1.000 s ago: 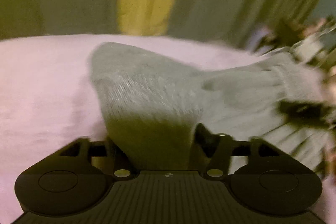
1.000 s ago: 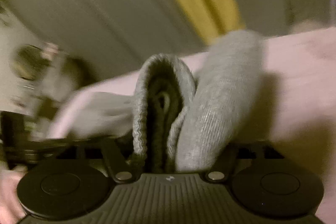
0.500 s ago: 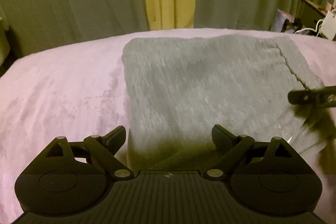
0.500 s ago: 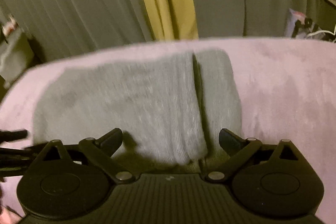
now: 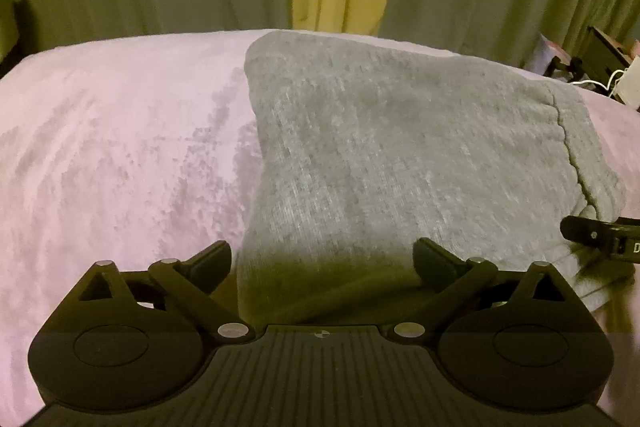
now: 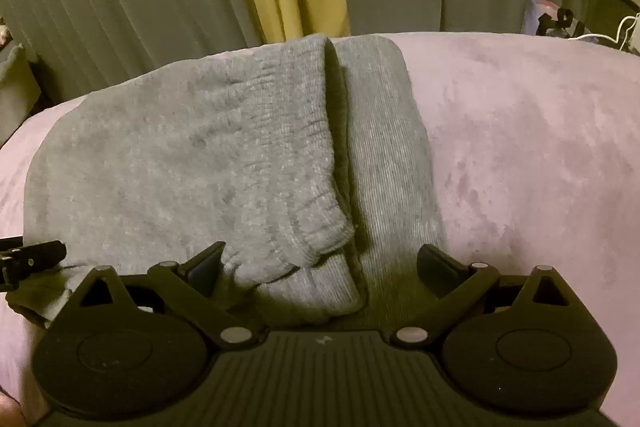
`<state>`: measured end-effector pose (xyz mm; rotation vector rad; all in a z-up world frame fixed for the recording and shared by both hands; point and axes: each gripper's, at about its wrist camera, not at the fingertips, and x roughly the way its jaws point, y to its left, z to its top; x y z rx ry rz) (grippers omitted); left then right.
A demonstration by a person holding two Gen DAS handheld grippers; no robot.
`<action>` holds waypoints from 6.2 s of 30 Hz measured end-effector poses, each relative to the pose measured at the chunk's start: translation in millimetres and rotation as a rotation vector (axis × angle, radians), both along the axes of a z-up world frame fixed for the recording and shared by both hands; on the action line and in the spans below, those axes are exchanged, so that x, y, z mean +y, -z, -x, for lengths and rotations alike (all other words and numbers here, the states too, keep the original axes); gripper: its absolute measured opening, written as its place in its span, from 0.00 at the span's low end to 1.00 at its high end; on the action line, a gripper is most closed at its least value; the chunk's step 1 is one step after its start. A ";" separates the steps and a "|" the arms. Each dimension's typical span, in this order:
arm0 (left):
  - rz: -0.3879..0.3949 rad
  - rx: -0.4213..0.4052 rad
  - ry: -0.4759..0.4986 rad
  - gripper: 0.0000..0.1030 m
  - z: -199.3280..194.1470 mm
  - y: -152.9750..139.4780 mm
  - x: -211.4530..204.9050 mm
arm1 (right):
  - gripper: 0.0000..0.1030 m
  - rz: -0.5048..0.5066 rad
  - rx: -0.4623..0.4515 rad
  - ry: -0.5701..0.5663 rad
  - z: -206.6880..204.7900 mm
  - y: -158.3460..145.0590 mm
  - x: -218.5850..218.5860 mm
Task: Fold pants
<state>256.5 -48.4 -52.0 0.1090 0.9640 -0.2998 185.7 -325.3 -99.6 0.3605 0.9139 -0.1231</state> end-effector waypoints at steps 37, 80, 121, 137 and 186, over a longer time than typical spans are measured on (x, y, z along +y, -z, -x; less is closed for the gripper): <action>-0.030 0.179 -0.331 0.99 106.8 32.5 69.9 | 0.64 -0.262 0.034 0.183 24.2 -24.7 -22.8; -0.128 0.115 -0.339 0.99 102.5 33.3 71.3 | 0.96 0.169 0.003 0.083 21.8 -11.3 35.2; -0.115 0.007 -0.312 1.00 36.0 6.8 47.4 | 0.96 -0.174 0.138 0.188 160.4 -21.7 28.1; -0.150 0.051 -0.180 1.00 129.9 -43.5 17.2 | 0.96 -0.067 0.312 0.011 138.9 -64.4 91.3; -0.262 0.199 -0.121 1.00 117.1 -91.4 -16.9 | 0.96 0.097 0.382 -0.010 87.2 -126.9 82.5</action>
